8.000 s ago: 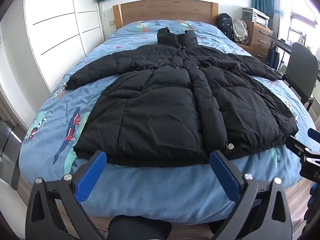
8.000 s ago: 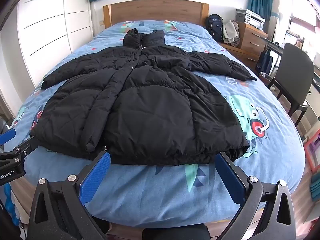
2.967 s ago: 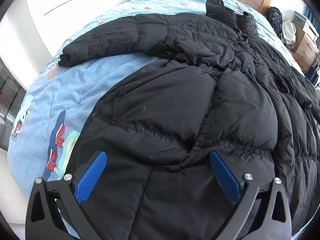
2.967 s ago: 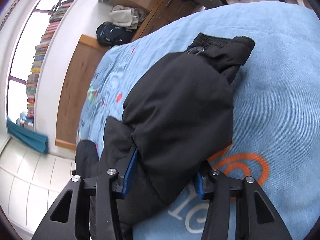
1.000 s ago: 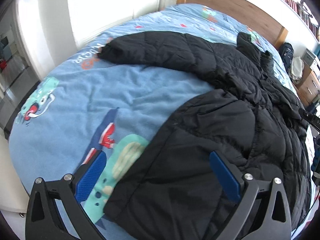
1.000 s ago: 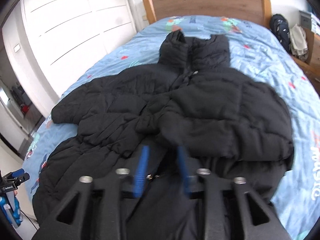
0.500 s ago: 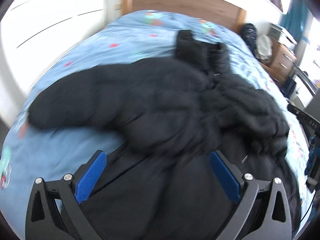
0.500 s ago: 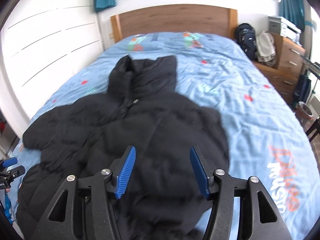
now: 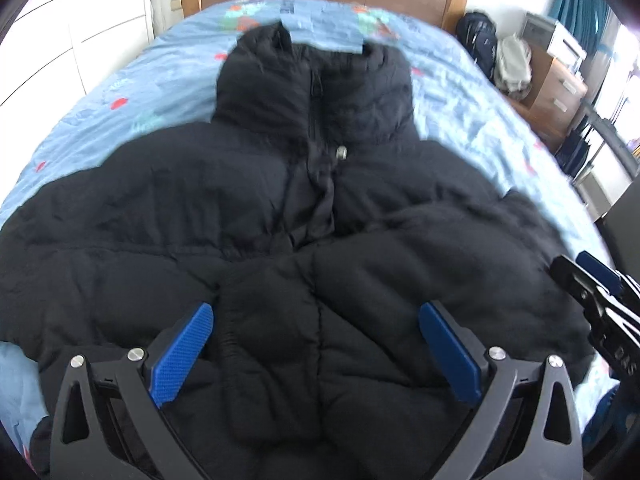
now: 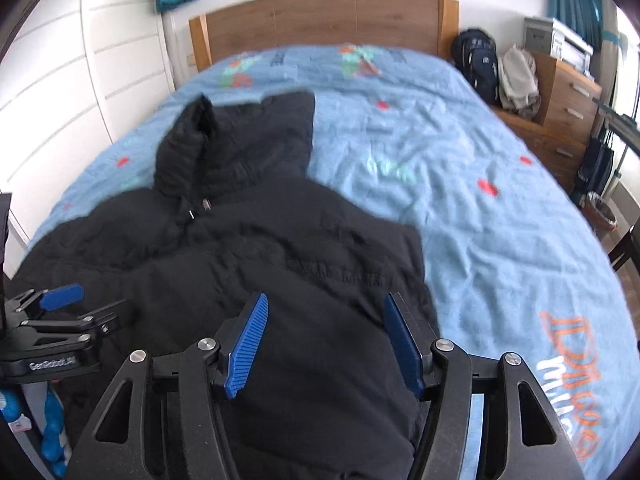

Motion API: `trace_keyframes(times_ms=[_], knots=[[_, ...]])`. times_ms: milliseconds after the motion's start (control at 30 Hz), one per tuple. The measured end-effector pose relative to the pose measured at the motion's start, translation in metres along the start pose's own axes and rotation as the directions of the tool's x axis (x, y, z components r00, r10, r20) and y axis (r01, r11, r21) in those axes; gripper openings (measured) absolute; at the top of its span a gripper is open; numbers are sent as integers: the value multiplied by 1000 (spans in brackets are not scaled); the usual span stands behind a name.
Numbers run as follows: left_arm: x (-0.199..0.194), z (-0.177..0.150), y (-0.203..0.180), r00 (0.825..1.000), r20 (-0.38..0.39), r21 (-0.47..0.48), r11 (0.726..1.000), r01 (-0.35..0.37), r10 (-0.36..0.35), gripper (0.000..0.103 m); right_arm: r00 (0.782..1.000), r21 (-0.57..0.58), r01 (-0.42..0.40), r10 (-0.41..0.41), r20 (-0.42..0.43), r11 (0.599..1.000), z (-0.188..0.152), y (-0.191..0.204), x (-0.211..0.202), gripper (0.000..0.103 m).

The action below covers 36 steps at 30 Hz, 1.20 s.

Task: Fold large clothes
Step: 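Open the right gripper to release the sleeve onto the jacket front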

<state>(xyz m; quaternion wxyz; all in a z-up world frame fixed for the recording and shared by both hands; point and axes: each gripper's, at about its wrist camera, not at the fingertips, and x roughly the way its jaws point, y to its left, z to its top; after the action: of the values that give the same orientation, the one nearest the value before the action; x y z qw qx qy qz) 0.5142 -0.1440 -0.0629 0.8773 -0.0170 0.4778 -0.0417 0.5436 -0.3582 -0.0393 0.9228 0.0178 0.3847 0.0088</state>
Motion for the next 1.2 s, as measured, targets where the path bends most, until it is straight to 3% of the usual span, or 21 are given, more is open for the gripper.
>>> trace_keyframes(times_ms=[133,333,433,633,700,767,900,1067,1200], knots=[[37,-22,9,997,-72,-33,999,24,-26,103,998,8,-29,30,-57,1000,-27,-4,30,61],[46,-33,5,998,-69,0,1000,-1,1,103,996,21,-27,28,-80,999,-42,-5,44,61],[35,-32,7,998,-62,-5,1000,4,-5,103,997,3,-11,11,-73,1000,-39,-1,32,61],[-11,-42,12,998,58,10,1000,3,-3,103,999,-41,-49,49,5,998,-46,7,-27,63],[-11,-47,10,999,35,36,999,-9,8,103,998,-46,-58,58,-9,997,-56,10,-32,64],[4,-55,6,999,-44,78,997,-21,25,103,998,-64,-37,34,-49,997,-68,13,-25,64],[8,-58,7,997,-71,93,995,-26,32,103,996,-40,-27,23,-84,999,-81,13,-14,64],[-14,-63,9,999,-47,98,995,-8,12,103,993,4,-20,20,-113,1000,-80,11,-22,65],[-55,-75,16,999,22,126,991,-40,37,103,993,11,-36,37,-115,999,-81,14,-48,65]])
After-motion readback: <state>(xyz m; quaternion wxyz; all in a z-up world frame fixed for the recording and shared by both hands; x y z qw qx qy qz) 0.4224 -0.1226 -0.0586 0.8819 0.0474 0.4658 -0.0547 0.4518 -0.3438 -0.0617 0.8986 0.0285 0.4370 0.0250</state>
